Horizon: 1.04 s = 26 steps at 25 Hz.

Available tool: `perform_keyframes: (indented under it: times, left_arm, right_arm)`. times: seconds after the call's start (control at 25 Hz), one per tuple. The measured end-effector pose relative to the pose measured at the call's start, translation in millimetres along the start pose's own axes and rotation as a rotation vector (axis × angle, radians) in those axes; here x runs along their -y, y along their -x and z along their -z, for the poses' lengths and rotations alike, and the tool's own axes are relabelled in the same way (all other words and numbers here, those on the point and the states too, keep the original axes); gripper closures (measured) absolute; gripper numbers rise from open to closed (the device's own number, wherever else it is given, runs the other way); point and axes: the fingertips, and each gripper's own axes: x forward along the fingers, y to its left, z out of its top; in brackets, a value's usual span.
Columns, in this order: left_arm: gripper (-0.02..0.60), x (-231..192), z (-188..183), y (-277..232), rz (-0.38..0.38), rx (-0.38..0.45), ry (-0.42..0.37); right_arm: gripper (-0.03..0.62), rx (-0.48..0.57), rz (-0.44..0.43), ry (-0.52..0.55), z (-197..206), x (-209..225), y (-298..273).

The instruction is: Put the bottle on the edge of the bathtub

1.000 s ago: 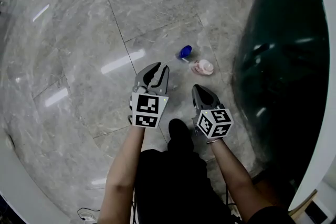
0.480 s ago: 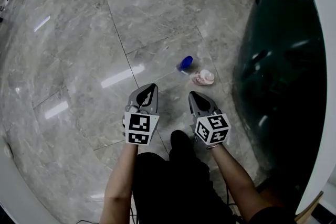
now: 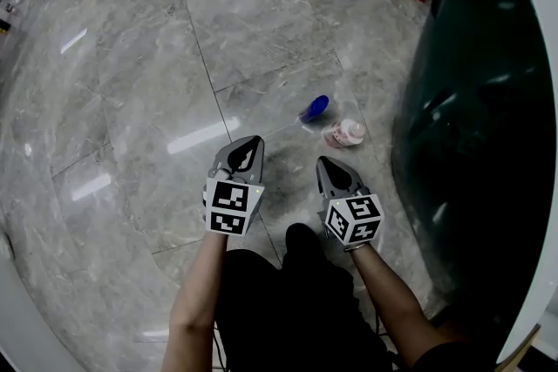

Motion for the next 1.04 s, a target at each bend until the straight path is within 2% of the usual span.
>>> perform_keyframes:
  times: [0.36,1.04]
  left_arm:
    - [0.575,-15,7,-3,-0.016,0.012,0.015]
    - [0.574,-6,2,-20,0.025,0.017,-0.069]
  right_arm:
    - [0.592,0.039,-0.026,0.008,-4,-3,-9]
    - [0.592,0.052,-0.019,-0.024,9,-2,-10]
